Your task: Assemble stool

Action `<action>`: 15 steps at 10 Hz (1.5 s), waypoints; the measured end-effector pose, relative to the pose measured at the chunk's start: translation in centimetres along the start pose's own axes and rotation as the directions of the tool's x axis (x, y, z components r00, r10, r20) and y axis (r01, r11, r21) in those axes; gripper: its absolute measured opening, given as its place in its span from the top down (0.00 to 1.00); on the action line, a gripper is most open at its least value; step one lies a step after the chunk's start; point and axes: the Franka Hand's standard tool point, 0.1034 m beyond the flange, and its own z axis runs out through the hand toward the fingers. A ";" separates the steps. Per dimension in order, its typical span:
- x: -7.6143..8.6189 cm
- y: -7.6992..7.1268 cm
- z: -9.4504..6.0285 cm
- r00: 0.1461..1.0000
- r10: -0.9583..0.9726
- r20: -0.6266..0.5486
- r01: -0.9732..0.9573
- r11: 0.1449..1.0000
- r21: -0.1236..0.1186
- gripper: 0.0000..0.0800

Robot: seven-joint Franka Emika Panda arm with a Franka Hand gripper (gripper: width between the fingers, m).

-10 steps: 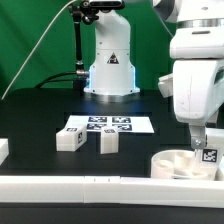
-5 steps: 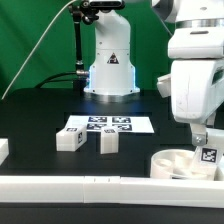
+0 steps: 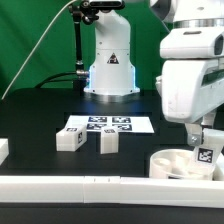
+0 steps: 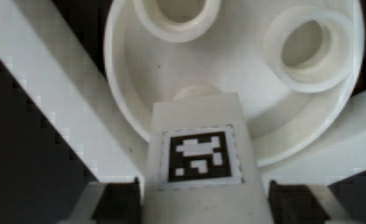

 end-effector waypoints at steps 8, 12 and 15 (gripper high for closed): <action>0.0 0.8 0.0 0.738 0.672 -0.064 -0.672 0.740 0.030 0.57; -0.6 1.4 0.0 0.495 0.867 -0.055 -0.867 0.497 0.034 0.57; -1.1 2.0 -0.1 0.298 0.953 -0.054 -0.953 0.300 0.037 0.57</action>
Offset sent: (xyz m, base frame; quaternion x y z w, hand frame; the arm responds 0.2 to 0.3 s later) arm -0.0065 0.0018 0.0036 0.0199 0.0622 0.2729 0.9598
